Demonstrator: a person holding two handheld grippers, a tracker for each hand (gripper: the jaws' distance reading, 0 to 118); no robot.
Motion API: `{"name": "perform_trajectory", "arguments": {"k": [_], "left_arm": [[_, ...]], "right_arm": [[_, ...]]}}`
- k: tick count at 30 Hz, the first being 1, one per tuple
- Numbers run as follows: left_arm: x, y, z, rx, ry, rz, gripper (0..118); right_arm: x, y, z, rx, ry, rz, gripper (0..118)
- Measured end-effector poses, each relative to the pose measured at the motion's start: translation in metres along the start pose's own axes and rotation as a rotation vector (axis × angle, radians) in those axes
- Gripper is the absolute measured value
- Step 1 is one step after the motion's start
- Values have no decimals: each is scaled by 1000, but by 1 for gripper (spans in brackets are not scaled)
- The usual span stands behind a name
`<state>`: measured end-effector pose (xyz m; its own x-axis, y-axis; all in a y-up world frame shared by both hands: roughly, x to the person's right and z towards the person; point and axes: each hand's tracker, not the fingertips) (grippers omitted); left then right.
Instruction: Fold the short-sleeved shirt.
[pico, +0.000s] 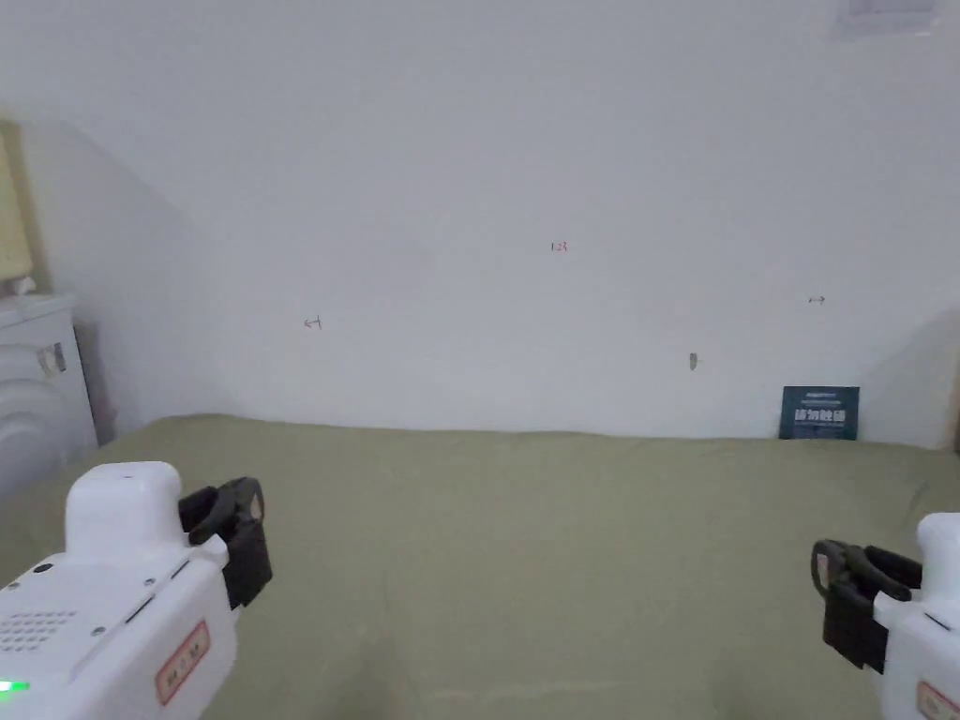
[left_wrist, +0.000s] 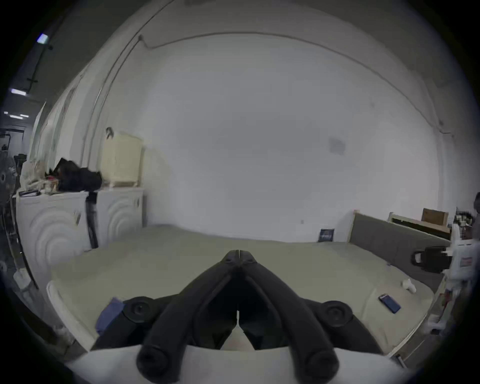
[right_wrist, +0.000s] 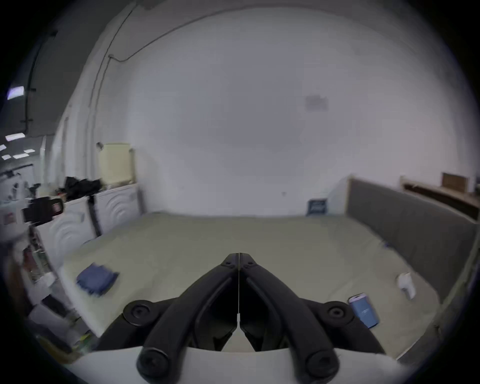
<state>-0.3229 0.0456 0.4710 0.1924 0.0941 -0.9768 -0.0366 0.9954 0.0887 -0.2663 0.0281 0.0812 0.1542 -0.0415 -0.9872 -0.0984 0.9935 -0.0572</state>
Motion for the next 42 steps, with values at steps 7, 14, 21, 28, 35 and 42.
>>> {"name": "perform_trajectory", "arguments": {"k": [7, 14, 21, 28, 35, 42], "left_arm": [[49, -15, -6, -66, 78, -90, 0], [50, -64, -5, -88, 56, -12, 0], [59, -62, -3, -83, 37, -68, 0], [63, -49, -12, -63, 53, -83, 31], [45, -50, -23, 15, 51, 8, 118], [52, -54, -26, -32, 8, -65, 118]], "right_arm": [[-12, -21, 2, 53, -157, 94, 0], [-21, -76, 0, 0, -164, 126, 0], [-22, -63, 3, 8, -170, 122, 0], [-23, -50, 1, 22, -156, 155, 24], [-18, -48, 1, 51, -161, 151, 117], [-17, -44, -16, 56, -76, 54, 117]]}}
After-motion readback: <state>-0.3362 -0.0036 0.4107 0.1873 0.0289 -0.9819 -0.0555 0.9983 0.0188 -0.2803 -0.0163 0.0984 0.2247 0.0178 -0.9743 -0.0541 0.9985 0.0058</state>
